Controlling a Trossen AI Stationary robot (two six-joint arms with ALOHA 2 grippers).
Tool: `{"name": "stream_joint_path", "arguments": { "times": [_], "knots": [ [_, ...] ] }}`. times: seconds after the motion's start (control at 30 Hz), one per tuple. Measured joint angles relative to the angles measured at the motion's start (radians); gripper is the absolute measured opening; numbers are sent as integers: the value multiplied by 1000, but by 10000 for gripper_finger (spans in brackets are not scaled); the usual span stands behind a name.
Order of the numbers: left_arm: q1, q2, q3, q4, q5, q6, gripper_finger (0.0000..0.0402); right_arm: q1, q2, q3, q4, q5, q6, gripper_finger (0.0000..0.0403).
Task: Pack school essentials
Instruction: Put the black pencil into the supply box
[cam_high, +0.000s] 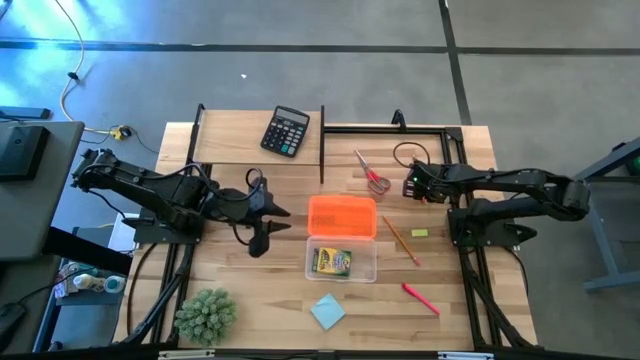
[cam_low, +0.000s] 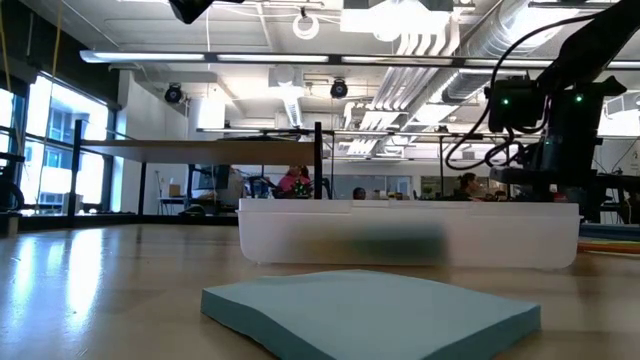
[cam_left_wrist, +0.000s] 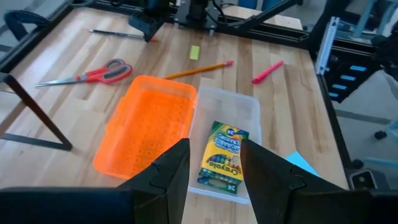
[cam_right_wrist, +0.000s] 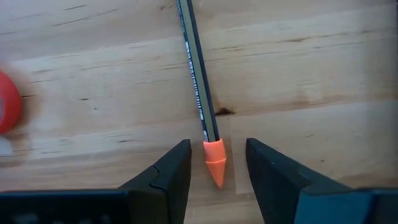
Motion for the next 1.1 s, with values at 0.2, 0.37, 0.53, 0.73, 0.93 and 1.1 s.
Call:
{"name": "stream_joint_path", "arguments": {
  "times": [0.2, 0.37, 0.53, 0.73, 0.93, 1.1],
  "knots": [
    [0, 0, 0, 0, -20, -2, 131, 0, 0, 0, -12, -9, 15, 115],
    [0, 0, 0, 1, -20, -2, 131, 0, 0, 0, -17, -11, 1, 92],
    [0, 0, 0, 37, -21, 0, 131, 0, 0, 0, -21, -12, -25, 67],
    [0, 0, 0, 52, -20, 0, 131, 0, 0, 0, -21, -18, -46, 42],
    [0, 0, 0, 52, -20, 0, 131, 0, 0, 0, -27, -20, -53, 28],
    [0, 0, 0, 52, -20, 0, 131, 0, 0, 0, -30, -21, -53, 27]
  ]
}}
